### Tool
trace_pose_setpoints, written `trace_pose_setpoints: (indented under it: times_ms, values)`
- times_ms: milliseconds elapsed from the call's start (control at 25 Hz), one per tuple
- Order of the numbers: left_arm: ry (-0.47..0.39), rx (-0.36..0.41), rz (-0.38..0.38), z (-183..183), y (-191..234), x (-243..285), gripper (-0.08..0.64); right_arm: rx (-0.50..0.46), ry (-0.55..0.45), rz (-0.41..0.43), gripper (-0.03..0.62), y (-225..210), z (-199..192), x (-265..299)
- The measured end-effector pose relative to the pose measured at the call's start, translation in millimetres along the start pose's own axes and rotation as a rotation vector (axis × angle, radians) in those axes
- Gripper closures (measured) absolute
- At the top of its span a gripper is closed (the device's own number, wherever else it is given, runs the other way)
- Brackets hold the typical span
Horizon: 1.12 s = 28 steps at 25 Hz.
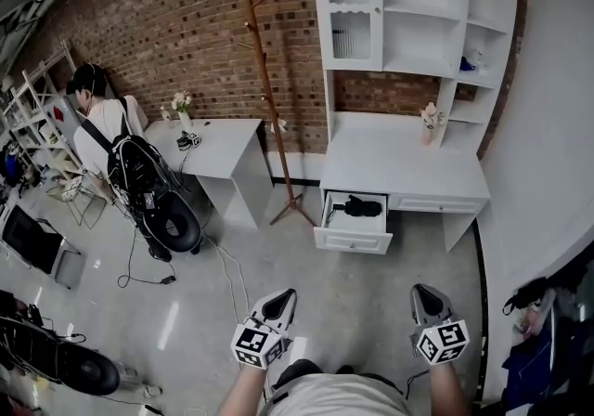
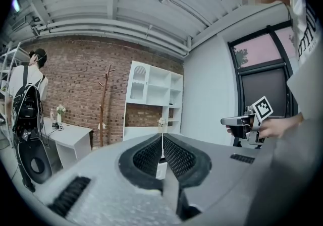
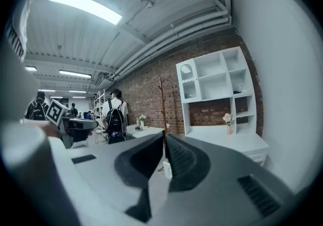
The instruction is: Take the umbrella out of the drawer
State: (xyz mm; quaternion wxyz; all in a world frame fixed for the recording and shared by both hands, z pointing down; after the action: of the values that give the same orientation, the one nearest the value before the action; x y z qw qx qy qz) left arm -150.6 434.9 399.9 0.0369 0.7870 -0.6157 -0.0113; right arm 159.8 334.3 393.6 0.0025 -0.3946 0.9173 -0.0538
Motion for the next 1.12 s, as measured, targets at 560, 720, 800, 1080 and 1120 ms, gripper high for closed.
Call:
trace_pose_setpoints:
  times_ms: [560, 720, 800, 1080, 1120]
  values:
    - [0.002, -0.011, -0.018, -4.1, 6.1, 22.0, 0.534, -0.005, 0.020, -0.002, 0.558, -8.8, -8.7, 17.5]
    - [0.004, -0.015, -0.038, -10.0, 26.2, 40.1, 0.534, -0.010, 0.026, -0.022, 0.558, -10.7, -8.7, 37.3]
    - [0.003, -0.019, -0.049, -9.5, 38.1, 50.1, 0.534, -0.013, 0.029, -0.029, 0.558, -8.6, -7.8, 49.3]
    - [0.010, -0.027, -0.090, -6.3, 82.9, 87.7, 0.534, -0.013, 0.036, -0.057, 0.558, -2.5, -8.2, 99.2]
    - [0.012, -0.026, -0.094, -6.2, 90.3, 92.7, 0.534, -0.009, 0.037, -0.065, 0.558, -2.6, -8.1, 105.8]
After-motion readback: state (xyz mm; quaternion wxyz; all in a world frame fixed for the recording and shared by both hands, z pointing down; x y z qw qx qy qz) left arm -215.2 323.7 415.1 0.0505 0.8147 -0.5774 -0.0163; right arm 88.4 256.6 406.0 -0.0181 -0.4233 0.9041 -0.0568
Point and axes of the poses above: the fingertips, and each gripper's own axes: x forward along the fingers, y to its left, z out of its top, the point moved 3 cm from there along -x, backward along the fingers, and after that the axes turned 6 degrees about -y, right-handed, at the moved point
